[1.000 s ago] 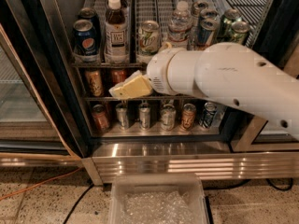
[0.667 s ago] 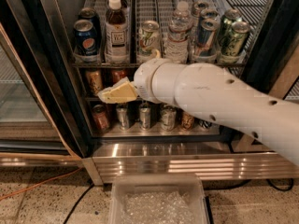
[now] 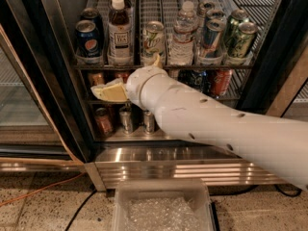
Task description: Pick blue plastic bottle from top shelf of fridge
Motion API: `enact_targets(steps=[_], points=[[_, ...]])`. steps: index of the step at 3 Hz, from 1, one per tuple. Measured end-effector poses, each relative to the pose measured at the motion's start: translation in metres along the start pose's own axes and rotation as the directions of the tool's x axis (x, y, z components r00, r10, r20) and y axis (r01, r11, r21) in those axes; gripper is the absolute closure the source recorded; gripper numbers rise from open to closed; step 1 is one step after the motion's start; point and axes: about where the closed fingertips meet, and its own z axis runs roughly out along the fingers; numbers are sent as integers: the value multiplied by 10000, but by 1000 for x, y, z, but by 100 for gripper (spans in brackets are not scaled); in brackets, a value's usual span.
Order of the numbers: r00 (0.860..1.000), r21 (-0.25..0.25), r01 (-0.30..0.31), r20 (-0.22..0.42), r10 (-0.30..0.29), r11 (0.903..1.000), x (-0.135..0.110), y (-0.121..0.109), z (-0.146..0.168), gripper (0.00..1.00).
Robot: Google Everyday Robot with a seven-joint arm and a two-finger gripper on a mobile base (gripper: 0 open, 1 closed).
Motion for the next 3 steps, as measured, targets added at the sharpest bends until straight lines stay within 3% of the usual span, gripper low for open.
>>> enact_targets(steps=[1, 2, 3], points=[[9972, 941, -405, 666, 343, 9947, -14, -7, 16, 0], [9809, 1984, -941, 1858, 568, 9756, -47, -26, 39, 0], [9802, 2095, -953, 1904, 550, 9732, -46, -30, 47, 0]])
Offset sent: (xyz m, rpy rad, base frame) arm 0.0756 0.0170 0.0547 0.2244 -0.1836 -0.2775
